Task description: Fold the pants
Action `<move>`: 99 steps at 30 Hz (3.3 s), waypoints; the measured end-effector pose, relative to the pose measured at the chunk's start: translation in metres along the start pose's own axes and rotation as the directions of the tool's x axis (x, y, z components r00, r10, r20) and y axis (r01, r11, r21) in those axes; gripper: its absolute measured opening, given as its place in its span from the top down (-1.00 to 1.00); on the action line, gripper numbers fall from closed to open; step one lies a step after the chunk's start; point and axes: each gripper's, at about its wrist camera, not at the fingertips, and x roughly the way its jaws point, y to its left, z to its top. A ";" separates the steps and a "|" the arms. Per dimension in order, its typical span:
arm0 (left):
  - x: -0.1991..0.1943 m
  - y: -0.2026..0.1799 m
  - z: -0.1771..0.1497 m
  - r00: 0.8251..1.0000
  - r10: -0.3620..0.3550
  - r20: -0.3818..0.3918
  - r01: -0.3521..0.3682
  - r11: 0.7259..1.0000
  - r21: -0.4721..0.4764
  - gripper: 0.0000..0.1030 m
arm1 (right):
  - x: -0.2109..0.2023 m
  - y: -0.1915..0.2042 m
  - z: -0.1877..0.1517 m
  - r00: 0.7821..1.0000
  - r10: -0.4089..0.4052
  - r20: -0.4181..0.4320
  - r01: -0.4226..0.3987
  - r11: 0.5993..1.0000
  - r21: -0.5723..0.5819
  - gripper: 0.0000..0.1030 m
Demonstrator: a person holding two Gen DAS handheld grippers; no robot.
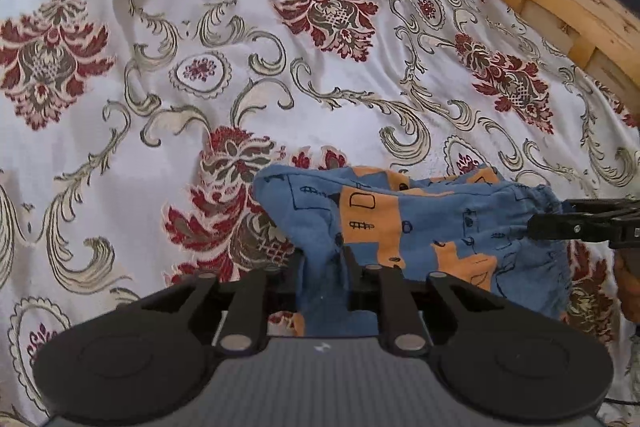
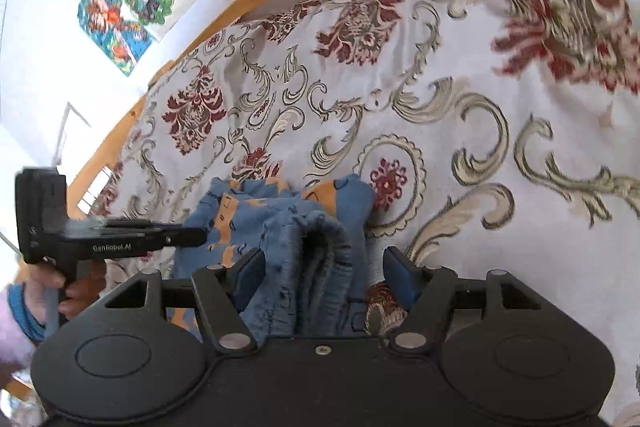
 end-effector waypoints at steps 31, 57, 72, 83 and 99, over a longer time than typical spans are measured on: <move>-0.027 -0.012 0.054 0.995 0.061 0.073 -0.063 0.998 0.030 0.86 | -0.005 0.056 0.040 0.966 -0.135 0.219 0.165 0.979 -0.123 0.68; 0.074 0.062 0.146 0.985 0.143 0.093 -0.131 0.983 -0.126 0.82 | 0.128 0.016 0.155 0.962 -0.223 0.156 0.248 0.954 -0.171 0.64; 0.046 0.048 0.135 0.971 0.187 0.145 -0.170 0.978 -0.125 0.04 | 0.092 0.049 0.141 0.938 -0.263 0.225 0.317 0.915 -0.250 -0.12; -0.038 0.011 0.098 0.930 0.243 0.278 -0.199 0.964 -0.176 -0.84 | 0.023 0.105 0.102 0.900 -0.254 0.355 0.361 0.890 -0.278 -0.88; -0.107 -0.038 -0.009 0.869 0.360 0.339 -0.279 0.923 -0.265 -0.99 | -0.068 0.134 -0.001 0.845 -0.279 0.456 0.404 0.892 -0.202 -0.99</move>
